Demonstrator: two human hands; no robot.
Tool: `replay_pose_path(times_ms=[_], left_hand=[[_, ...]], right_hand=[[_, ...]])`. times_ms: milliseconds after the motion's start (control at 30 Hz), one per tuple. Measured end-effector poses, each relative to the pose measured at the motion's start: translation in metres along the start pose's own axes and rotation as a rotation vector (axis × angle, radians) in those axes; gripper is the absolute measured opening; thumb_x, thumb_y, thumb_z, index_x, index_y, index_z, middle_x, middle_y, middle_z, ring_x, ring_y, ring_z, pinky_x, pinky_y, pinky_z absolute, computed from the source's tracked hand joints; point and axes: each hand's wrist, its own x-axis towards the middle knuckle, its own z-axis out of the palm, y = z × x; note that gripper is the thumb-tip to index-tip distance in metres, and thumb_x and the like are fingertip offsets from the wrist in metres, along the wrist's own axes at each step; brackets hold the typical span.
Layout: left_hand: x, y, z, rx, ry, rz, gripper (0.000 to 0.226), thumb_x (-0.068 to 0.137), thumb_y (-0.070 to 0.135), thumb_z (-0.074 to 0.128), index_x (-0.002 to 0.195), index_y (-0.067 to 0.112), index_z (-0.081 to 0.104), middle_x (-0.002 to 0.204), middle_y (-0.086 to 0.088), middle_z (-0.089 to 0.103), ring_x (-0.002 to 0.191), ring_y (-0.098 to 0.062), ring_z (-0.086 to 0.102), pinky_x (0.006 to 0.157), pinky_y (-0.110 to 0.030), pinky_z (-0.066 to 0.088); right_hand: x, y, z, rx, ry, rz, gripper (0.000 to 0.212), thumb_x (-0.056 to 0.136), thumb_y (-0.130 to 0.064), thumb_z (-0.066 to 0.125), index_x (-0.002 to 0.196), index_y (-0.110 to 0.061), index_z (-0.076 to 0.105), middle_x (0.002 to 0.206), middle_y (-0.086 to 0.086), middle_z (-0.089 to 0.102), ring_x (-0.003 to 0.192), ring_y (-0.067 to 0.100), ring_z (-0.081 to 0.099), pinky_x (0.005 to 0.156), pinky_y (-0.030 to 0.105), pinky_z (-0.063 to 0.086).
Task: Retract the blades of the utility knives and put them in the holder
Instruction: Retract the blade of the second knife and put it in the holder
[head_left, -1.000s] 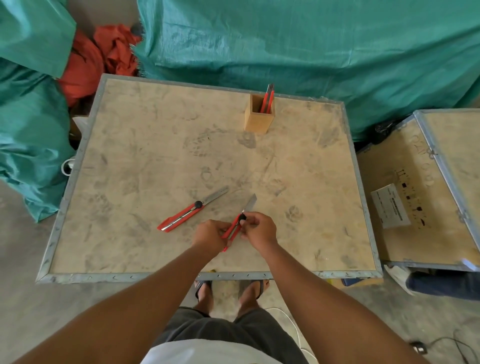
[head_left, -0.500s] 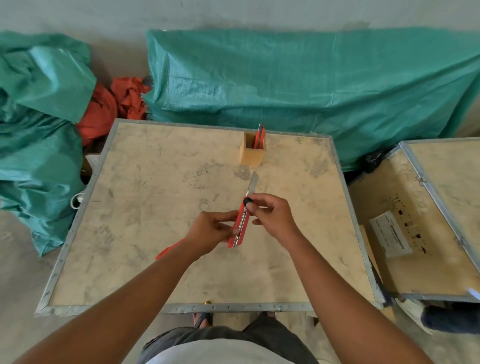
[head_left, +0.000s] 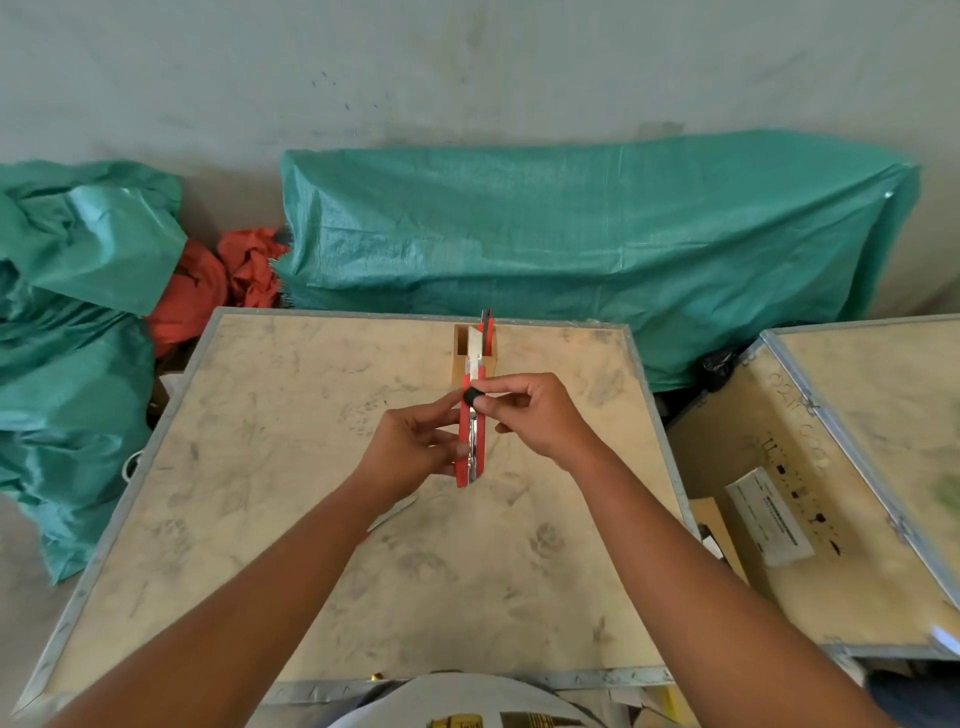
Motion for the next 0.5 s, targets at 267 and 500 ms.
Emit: replay_pose_path(times_ms=[267,500], left_hand=[[0.012,0.005,-0.001,-0.089,-0.003,-0.054,0.064,0.084,-0.014,0.068,0.139,0.016,0.056,0.125,-0.001,0.071,0.090,-0.022,0.077,0.067,-0.032,0.063],[0.015,0.005,-0.007,-0.121,0.024,0.008,0.062,0.085,-0.014,0.066,0.139,0.016,0.057,0.132,0.003,0.067,0.099,-0.028,0.076,0.076,-0.042,0.064]], right_hand=[[0.003,0.011,-0.004,-0.042,-0.030,-0.034,0.028,0.091,-0.011,0.074,0.119,-0.012,0.075,0.116,0.004,0.077,0.101,0.019,0.074,0.078,0.031,0.064],[-0.003,0.014,-0.001,-0.083,-0.127,-0.029,0.028,0.090,-0.010,0.075,0.118,-0.014,0.076,0.114,0.005,0.077,0.097,0.018,0.075,0.079,0.041,0.065]])
